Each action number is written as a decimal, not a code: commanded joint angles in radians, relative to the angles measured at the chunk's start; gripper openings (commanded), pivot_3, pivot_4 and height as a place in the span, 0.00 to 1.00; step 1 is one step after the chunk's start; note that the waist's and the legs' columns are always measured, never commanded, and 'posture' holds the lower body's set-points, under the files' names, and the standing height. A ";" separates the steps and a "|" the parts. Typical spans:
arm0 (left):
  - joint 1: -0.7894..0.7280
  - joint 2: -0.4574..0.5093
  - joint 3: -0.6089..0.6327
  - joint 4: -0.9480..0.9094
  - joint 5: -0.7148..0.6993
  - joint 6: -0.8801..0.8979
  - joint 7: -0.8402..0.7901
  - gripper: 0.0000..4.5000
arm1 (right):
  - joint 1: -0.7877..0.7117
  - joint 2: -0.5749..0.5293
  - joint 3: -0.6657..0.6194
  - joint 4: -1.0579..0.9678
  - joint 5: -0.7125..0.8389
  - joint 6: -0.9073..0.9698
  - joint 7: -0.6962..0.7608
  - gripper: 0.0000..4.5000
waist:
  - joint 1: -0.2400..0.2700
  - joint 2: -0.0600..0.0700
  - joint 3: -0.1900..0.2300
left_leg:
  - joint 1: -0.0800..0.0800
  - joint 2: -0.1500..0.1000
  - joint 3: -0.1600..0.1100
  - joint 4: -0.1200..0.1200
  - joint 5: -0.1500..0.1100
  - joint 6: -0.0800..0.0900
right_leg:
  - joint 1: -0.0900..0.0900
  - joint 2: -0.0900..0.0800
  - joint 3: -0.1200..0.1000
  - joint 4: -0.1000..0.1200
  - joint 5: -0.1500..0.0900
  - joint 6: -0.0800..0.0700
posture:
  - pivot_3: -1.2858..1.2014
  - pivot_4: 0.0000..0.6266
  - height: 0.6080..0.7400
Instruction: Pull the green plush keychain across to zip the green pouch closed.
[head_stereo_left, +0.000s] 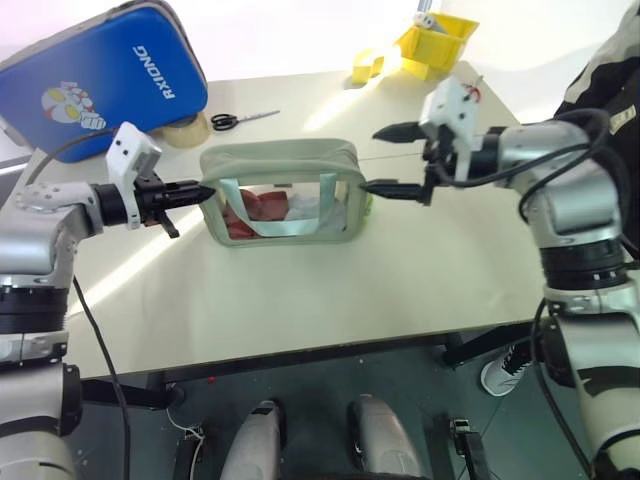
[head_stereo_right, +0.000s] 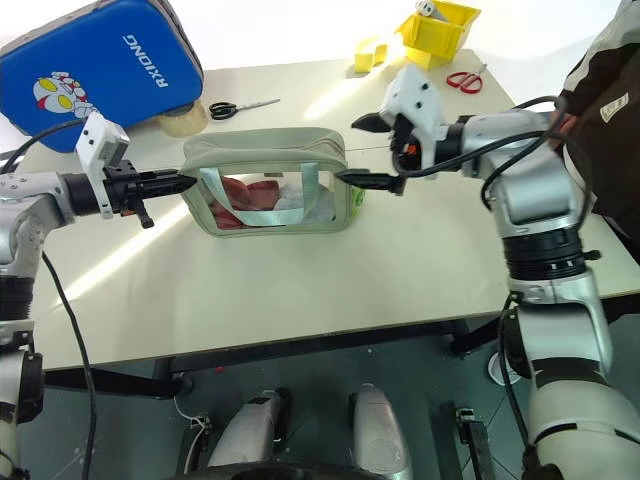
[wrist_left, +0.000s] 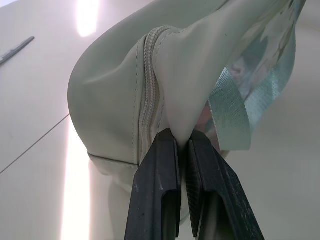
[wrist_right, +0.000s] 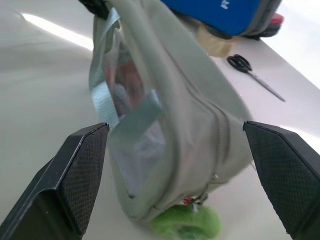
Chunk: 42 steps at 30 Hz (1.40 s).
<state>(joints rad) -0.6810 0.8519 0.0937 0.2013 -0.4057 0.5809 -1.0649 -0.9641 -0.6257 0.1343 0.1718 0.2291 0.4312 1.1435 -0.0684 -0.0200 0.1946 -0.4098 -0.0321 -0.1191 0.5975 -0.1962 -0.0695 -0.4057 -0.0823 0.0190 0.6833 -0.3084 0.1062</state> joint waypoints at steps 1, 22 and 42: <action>-0.013 0.016 0.031 -0.034 -0.012 -0.001 0.000 0.00 | -0.044 0.013 0.001 0.032 -0.025 -0.065 -0.009 0.99 | 0.000 0.000 0.000 | 0.000 0.000 0.000 0.000 0.000 0.000 | 0.000 0.000 0.000 0.000 0.000 0.000 | 0.52 0.24 1.00; 0.034 0.031 0.065 -0.093 -0.042 0.041 -0.011 0.08 | -0.035 0.041 0.003 0.110 -0.056 -0.108 0.003 1.00 | -0.001 0.000 0.000 | 0.000 0.000 0.000 0.000 0.000 0.000 | 0.000 0.000 0.000 0.000 0.000 0.000 | 0.52 0.24 1.00; 0.356 -0.002 0.397 -0.292 -0.034 0.106 0.332 0.99 | 0.327 -0.039 -0.309 -0.366 0.079 0.289 -0.312 1.00 | 0.009 0.001 -0.001 | 0.002 0.004 0.001 -0.001 -0.001 0.001 | 0.002 -0.001 0.001 -0.001 0.000 0.000 | 0.52 0.24 1.00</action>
<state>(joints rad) -0.3592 0.8906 0.4442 -0.0352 -0.4450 0.6894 -0.8228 -0.6771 -0.6883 -0.1233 -0.1374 0.3064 0.6995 0.9244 -0.0590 -0.0191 0.1936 -0.4080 -0.0278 -0.1182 0.5968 -0.1968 -0.0686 -0.4034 -0.0827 0.0203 0.6820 -0.3082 0.1056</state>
